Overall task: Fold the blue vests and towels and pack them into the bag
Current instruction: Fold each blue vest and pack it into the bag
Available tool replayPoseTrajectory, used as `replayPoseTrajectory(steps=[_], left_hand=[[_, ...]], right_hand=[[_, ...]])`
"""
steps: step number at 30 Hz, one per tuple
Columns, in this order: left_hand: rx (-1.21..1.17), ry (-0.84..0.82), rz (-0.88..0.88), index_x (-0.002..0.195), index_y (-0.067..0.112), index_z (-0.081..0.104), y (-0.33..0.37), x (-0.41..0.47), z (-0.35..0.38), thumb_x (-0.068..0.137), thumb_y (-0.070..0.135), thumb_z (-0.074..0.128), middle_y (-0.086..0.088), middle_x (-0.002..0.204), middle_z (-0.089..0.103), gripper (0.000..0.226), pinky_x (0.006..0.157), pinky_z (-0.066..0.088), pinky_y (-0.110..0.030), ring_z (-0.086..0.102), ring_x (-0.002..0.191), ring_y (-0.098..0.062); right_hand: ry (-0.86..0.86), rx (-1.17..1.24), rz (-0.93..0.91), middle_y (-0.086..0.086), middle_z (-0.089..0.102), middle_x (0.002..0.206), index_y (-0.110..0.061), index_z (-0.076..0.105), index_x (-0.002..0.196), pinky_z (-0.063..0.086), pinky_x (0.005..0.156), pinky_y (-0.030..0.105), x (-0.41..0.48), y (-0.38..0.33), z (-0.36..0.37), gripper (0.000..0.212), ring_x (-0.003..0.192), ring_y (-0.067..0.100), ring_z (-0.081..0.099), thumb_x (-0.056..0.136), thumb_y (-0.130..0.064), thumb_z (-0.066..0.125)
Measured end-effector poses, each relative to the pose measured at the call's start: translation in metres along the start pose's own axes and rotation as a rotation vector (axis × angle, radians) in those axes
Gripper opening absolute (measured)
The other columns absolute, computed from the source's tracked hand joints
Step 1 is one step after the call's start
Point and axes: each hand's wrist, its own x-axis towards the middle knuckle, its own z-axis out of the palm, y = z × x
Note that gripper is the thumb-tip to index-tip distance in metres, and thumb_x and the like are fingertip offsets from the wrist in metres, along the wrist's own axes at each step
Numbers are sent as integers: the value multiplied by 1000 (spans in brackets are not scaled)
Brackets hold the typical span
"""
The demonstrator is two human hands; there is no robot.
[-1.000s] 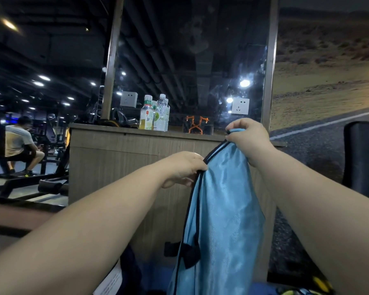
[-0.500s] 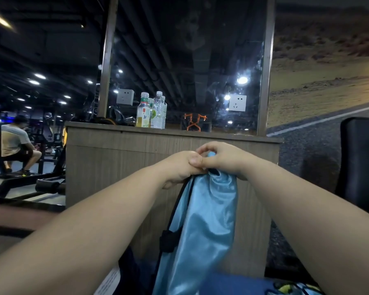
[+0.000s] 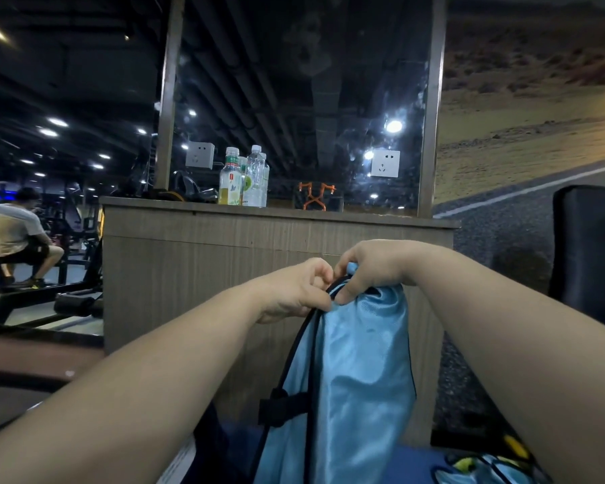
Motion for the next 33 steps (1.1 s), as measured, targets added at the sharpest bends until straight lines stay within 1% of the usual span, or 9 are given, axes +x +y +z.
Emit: replayPoseTrajectory(steps=[4,9,11,16,18,22,26,29,33], left_hand=[[160,-83,-82,97,15,45,-10,-3,2,69,1,59,-3,69,43,34,61,31,-29,41,64,-15],[300,-59,-138,111,21,51,-24,-1,-4,57,20,66,-20,103,62,57,79,48,-48,59,88,-25],[374,-60,-147,111,24,54,-25,-3,-8,63,17,67,-12,110,68,51,90,55,-49,68,97,-25],[410,-36,-272,106,17,62,-27,-13,-18,75,9,56,-15,86,67,33,49,47,-33,60,59,-26],[434,-13,-293,104,14,63,-26,-15,-18,78,10,55,-12,79,61,28,49,38,-28,53,58,-24],[348,7,-283,101,15,69,-22,-14,-16,84,17,61,-7,84,68,19,62,48,-33,61,71,-22],[330,14,-245,91,19,70,-16,-9,-7,86,16,61,-1,79,68,11,59,48,-26,61,67,-17],[328,35,-181,83,25,68,-10,-3,1,86,14,62,2,74,63,13,58,45,-25,56,63,-15],[345,37,-132,87,25,66,-8,-1,3,84,13,66,-3,75,59,12,54,41,-25,52,64,-18]], right_hand=[[41,78,-33,-9,72,86,-32,74,81,56,88,38,-2,8,-3,17,90,16,68,69,-29,85],[151,98,-41,-7,67,89,-30,71,86,52,72,27,-2,16,-10,20,86,13,63,72,-23,84],[208,66,-24,-6,66,91,-31,69,84,53,73,30,-1,22,-13,21,87,15,63,71,-25,85],[284,-167,51,-8,61,92,-35,60,81,54,72,34,-4,36,-15,24,85,15,58,72,-37,82],[280,-324,79,-9,58,96,-35,59,88,48,67,31,-6,37,-10,25,88,14,55,75,-42,78],[185,-639,112,-11,58,92,-32,61,108,47,65,28,-9,33,5,37,89,15,56,74,-41,74],[29,-278,55,-17,62,110,-48,66,107,50,83,27,-9,26,18,38,101,9,59,70,-43,73],[-99,86,-61,-17,59,121,-39,58,126,40,96,26,-12,6,28,46,113,7,53,82,-33,70],[-82,96,-56,-4,62,119,-29,51,132,48,98,39,-7,-7,41,54,107,16,60,80,-23,67]])
